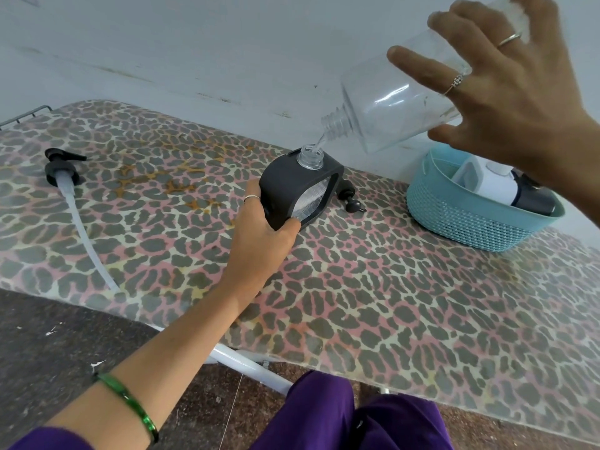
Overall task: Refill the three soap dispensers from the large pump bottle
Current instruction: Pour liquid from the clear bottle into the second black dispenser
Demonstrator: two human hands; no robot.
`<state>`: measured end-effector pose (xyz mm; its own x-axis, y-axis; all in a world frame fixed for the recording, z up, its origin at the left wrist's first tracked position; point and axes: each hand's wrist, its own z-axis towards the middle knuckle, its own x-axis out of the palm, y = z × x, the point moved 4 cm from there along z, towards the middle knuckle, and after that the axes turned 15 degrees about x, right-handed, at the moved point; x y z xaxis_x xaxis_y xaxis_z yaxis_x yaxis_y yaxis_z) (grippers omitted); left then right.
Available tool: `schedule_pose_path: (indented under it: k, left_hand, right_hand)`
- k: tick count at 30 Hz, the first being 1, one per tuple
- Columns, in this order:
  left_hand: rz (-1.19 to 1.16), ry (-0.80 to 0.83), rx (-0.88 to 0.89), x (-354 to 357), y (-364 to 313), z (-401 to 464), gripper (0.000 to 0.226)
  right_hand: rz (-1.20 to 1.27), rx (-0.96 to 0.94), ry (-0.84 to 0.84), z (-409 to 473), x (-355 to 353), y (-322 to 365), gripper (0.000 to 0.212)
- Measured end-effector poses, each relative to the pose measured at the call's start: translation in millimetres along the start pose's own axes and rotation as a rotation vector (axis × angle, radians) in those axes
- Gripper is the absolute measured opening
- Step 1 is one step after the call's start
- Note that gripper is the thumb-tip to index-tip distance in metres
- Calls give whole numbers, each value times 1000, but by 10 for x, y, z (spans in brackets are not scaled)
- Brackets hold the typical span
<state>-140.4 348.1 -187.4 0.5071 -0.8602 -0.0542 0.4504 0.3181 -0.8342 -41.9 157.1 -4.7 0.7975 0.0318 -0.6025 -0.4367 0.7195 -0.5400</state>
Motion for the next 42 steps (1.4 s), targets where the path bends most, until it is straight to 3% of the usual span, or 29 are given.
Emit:
schedule_pose_path:
  k: [42]
  left_hand:
    - [-18, -2, -15, 1, 15, -5, 52]
  right_hand:
    - [-157, -149, 46, 299, -134, 34, 82]
